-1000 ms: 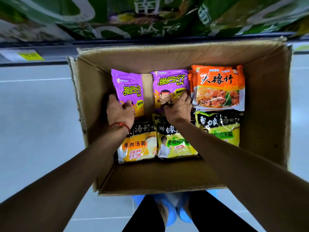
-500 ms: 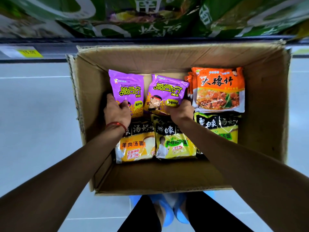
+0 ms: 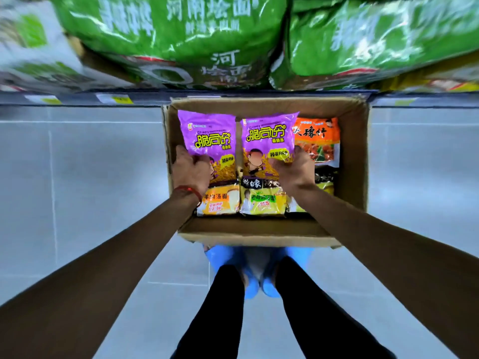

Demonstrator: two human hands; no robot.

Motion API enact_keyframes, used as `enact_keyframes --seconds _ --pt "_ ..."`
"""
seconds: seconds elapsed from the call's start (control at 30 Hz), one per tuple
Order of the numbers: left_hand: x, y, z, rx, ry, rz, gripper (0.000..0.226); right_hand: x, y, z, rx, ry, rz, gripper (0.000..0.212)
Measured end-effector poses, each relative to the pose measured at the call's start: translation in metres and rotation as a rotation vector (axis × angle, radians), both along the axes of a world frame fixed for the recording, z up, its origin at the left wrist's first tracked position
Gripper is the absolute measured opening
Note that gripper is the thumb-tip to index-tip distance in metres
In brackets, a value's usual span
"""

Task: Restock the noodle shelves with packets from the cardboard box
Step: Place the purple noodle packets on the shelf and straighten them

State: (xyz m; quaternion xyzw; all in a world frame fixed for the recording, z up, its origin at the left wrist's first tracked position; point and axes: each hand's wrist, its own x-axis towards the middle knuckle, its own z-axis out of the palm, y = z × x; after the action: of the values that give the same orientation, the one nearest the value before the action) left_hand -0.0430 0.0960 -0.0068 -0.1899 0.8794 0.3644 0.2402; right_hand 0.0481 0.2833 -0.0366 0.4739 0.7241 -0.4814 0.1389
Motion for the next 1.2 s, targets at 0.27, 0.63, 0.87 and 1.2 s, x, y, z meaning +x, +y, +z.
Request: enact_keyframes --seconds 0.27,0.63,0.87,1.2 --pt "0.050 0.018 0.152 0.041 0.051 -0.179 0.037 0.067 0.027 0.159 0.069 0.088 -0.052 0.036" --pt "0.099 0.007 0.339 0.195 0.246 -0.354 0.019 0.149 0.011 0.373 0.175 0.411 -0.170 0.029" --pt "0.115 0.014 0.505 0.405 0.383 -0.356 0.033 0.185 0.010 0.538 0.289 0.593 -0.166 0.035" --pt "0.162 0.090 0.677 0.667 0.520 -0.462 0.030 0.242 0.057 0.718 0.474 0.858 -0.227 0.033"
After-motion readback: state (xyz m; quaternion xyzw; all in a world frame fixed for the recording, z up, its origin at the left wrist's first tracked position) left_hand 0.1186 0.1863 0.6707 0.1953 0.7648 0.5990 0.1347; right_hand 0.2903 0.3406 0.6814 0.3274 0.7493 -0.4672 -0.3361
